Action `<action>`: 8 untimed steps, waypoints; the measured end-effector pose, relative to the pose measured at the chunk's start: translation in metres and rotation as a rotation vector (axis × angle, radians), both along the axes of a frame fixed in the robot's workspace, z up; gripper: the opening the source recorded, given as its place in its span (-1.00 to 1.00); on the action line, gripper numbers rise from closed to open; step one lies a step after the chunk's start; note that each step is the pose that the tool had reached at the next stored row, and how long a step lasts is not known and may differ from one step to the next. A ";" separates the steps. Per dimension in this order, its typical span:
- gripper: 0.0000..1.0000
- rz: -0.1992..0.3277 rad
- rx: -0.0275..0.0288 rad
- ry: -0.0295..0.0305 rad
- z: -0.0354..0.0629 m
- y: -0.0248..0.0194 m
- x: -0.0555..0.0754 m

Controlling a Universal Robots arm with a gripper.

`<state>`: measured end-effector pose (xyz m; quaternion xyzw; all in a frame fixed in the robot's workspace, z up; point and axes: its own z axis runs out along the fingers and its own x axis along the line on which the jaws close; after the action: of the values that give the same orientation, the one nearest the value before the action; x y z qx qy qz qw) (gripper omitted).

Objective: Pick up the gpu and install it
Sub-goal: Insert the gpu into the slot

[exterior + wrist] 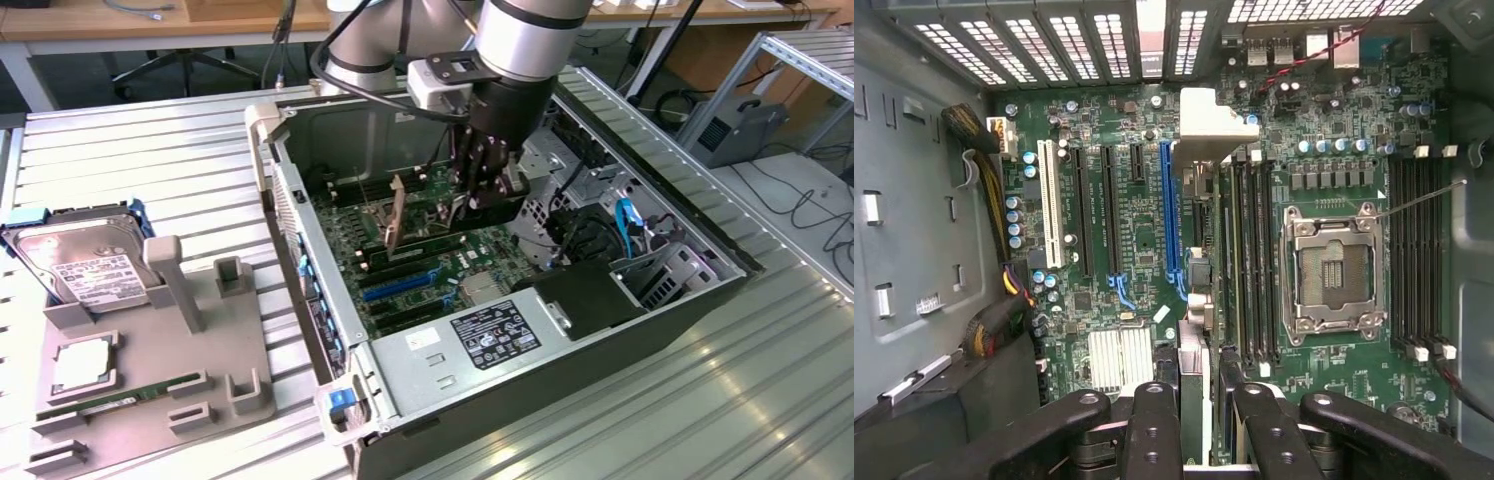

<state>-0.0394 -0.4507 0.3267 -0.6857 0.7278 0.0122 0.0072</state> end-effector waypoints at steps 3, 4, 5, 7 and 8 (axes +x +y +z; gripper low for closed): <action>-0.47 0.000 0.0000 0.0000 -0.0007 -0.0001 0.000; -0.47 0.000 0.0000 0.0000 -0.0008 -0.0001 0.000; -0.47 0.000 0.0000 0.0000 -0.0010 -0.0002 0.000; -0.47 0.000 0.0000 0.0000 -0.0013 -0.0002 0.000; -0.47 0.000 0.0000 0.0000 -0.0014 -0.0003 0.000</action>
<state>-0.0393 -0.4510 0.3253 -0.6857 0.7277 0.0121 0.0072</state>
